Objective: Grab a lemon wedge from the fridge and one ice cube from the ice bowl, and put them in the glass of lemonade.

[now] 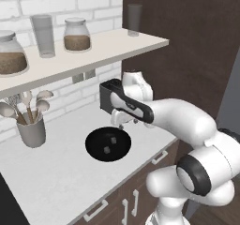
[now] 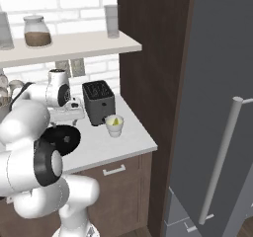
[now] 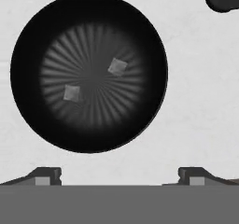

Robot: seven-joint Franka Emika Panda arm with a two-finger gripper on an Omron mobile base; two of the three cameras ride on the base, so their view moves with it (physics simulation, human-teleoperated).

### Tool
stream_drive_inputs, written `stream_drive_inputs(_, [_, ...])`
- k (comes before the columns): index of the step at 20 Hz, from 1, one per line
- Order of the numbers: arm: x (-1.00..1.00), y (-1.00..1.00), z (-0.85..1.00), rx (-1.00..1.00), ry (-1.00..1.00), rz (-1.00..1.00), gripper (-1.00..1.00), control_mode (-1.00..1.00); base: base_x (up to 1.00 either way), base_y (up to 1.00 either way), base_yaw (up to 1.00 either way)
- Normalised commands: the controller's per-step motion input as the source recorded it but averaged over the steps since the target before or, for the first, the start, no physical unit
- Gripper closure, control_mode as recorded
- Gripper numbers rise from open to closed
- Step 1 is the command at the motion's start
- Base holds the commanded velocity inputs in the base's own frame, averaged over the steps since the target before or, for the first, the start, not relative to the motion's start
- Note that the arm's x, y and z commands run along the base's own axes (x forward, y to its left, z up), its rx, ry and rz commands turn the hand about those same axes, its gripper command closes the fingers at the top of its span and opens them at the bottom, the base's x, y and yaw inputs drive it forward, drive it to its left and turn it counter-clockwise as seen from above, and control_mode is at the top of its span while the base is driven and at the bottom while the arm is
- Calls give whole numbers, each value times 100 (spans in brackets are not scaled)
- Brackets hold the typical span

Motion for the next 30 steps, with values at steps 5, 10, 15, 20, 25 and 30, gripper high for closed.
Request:
stream_drive_inputs(5, [-15,33,-24,-6,28,9,-100,-100,0,0,0])
stream_drive_inputs(10, [-20,4,-33,1,-4,1,-100,-100,0,0,0])
stream_drive_inputs(15, [-12,4,-25,1,-27,0,-100,-100,0,0,0])
stream_drive_inputs(20, [0,14,-16,0,-16,0,-100,-100,0,0,0])
stream_drive_inputs(25, [5,34,-27,0,1,0,-100,-100,0,0,0])
stream_drive_inputs(30, [4,14,-28,0,5,0,-100,-100,0,0,0])
